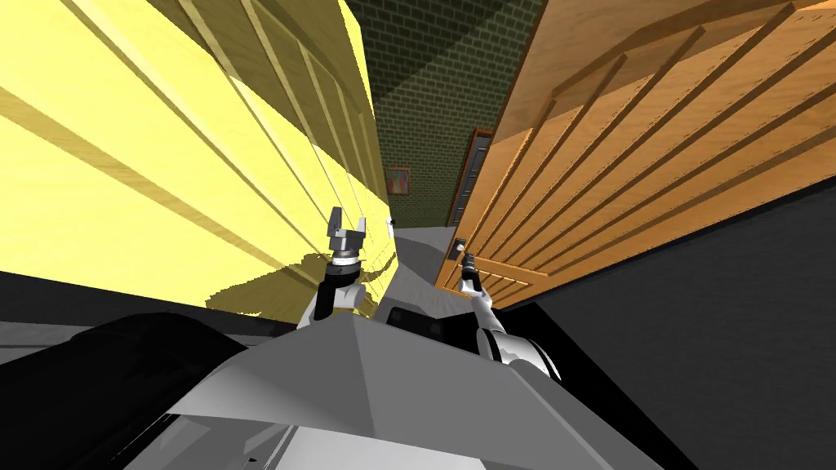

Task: Push the door open

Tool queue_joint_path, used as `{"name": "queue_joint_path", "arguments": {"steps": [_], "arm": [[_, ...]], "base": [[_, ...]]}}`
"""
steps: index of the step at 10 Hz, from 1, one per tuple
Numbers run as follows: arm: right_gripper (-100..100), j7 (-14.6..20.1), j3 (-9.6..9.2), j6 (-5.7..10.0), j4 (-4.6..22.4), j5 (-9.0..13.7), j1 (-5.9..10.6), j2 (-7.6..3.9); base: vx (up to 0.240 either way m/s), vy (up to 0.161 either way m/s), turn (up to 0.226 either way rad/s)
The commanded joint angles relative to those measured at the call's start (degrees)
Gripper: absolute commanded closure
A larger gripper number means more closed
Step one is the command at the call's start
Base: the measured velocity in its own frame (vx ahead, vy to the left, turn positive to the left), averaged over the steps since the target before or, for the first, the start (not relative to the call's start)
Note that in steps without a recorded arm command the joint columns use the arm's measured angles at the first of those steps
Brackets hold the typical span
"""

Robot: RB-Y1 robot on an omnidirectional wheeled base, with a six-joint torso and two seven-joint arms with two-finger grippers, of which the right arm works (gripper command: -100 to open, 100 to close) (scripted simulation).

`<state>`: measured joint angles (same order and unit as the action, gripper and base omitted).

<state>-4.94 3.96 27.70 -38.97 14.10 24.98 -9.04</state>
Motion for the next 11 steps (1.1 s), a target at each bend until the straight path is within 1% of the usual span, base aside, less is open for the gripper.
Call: {"name": "queue_joint_path", "arguments": {"steps": [1,3,4,5,11], "arm": [[-100,0.2,-0.21,-0.5,0.3,0.0,0.33,0.24],[-100,0.3,-0.41,-1.26,0.3,-0.1,0.55,0.72],[-100,0.2,-0.34,-1.23,-0.4,-0.1,0.12,0.67],[-100,0.1,-0.23,-1.12,-0.4,-0.1,-0.03,0.67],[-100,-0.2,0.32,0.09,0.0,0.0,-0.42,0.46]], "base": [[-0.235,0.102,-0.026],[-0.264,0.124,-0.032],[-0.12,0.027,-0.009],[0.069,0.013,0.027],[0.223,-0.025,0.028]]}}
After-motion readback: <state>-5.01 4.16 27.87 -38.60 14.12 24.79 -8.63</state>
